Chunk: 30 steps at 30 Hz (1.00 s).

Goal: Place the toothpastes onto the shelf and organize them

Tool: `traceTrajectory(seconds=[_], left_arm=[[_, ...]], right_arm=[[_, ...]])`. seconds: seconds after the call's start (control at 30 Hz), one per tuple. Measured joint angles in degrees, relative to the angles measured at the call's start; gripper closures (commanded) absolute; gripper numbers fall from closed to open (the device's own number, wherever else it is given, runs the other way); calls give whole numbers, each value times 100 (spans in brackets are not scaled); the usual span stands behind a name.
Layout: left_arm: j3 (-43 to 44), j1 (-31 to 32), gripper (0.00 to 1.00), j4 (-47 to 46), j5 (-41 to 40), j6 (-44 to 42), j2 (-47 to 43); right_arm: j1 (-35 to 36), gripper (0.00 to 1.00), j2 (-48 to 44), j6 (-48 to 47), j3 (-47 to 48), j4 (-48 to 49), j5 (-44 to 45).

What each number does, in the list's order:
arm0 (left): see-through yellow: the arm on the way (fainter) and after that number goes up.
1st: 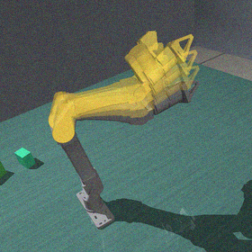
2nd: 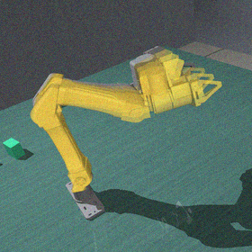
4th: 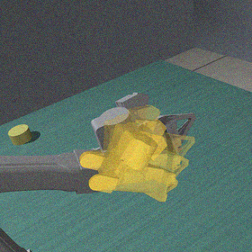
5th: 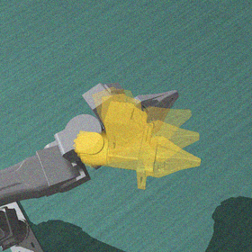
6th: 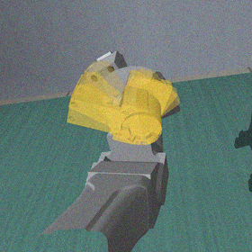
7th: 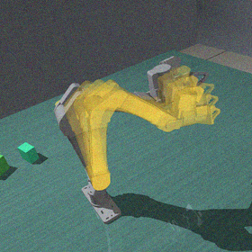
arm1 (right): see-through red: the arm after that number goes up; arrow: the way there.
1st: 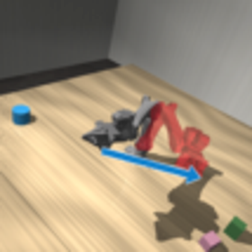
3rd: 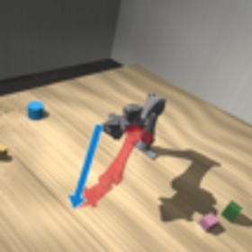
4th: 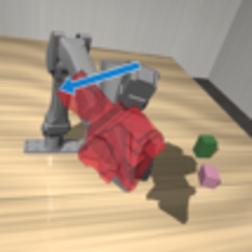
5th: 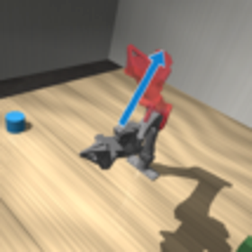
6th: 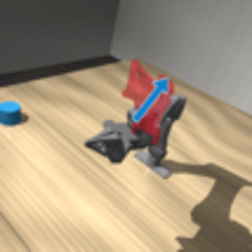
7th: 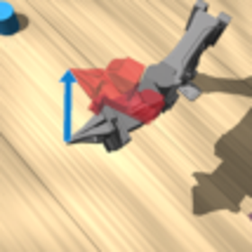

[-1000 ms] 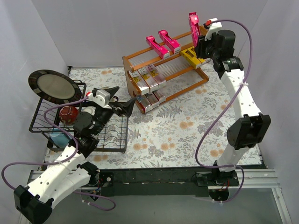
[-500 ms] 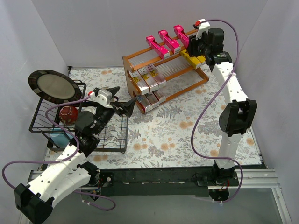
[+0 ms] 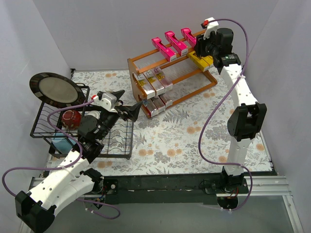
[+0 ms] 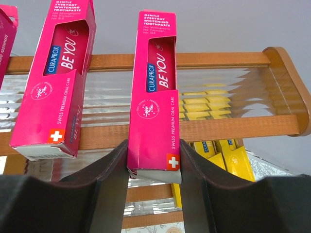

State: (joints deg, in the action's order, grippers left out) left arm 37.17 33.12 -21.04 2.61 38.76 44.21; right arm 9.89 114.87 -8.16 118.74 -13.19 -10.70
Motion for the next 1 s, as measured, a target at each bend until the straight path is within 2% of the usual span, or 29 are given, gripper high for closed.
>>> traceTrajectory(seconds=[0.4,0.6,0.73,1.0], left_arm=[[0,0,2,2,0,-20,0],[0,0,2,2,-2,-39,0],[0,0,2,2,-2,-44,0],[0,0,2,2,-9,-44,-9]], right_arm=[[0,54,111,-7,0,275,-184],[0,40,175,-13,0,415,-262],[0,26,175,-46,-2,420,-258],[0,15,151,-105,-7,422,-144]])
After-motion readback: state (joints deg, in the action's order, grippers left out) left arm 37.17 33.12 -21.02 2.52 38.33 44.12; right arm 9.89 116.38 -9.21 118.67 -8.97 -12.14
